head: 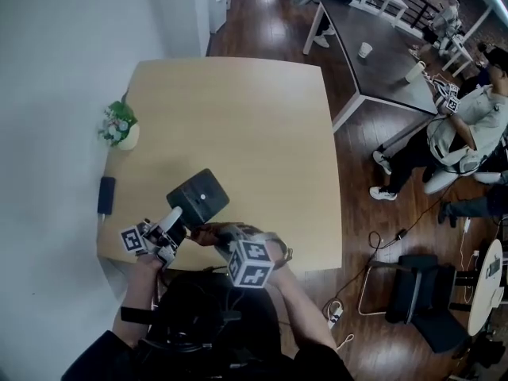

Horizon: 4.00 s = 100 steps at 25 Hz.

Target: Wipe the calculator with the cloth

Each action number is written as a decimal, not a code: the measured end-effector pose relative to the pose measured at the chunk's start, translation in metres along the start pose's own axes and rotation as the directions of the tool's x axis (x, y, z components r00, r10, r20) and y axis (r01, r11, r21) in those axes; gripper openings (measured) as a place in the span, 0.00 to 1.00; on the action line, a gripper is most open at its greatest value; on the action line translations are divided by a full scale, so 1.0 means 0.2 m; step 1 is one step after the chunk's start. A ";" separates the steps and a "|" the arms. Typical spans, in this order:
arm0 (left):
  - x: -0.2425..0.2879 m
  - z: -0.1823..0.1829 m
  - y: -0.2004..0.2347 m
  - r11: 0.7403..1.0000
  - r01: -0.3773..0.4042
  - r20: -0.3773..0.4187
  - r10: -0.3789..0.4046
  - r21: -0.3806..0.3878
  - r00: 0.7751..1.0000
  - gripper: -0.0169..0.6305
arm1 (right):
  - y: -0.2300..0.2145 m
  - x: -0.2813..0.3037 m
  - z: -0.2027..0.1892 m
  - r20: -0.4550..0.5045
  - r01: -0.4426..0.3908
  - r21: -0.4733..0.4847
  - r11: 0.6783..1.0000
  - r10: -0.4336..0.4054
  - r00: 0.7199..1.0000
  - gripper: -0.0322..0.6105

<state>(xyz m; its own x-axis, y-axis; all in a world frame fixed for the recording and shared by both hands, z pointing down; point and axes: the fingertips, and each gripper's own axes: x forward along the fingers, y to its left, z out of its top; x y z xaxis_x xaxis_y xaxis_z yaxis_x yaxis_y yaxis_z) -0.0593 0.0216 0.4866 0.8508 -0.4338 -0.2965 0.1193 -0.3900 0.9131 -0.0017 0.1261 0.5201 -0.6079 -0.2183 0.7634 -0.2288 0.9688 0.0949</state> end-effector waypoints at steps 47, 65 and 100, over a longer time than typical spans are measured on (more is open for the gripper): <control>0.02 -0.33 0.82 0.769 -0.327 -0.110 0.455 0.550 0.884 0.57 | -0.28 0.57 -0.58 0.521 -0.494 0.853 0.168 -0.227 0.823 0.14; 0.11 -0.62 0.63 0.587 0.044 -0.481 0.617 0.809 0.623 0.21 | -0.33 0.26 0.12 0.235 -0.143 0.565 0.813 0.008 0.972 0.15; 0.24 -0.85 0.30 0.569 0.051 -0.415 0.531 0.821 0.739 0.21 | -0.43 -0.35 -0.80 0.058 0.198 0.696 0.690 -0.330 0.942 0.15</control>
<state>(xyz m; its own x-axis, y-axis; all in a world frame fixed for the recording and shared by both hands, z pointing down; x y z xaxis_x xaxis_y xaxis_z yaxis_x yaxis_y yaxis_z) 0.0756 0.1151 0.5741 0.9043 -0.1909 0.3819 -0.3084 -0.9107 0.2749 0.1828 0.0777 0.5608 -0.5416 -0.5319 0.6509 -0.8078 0.5436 -0.2279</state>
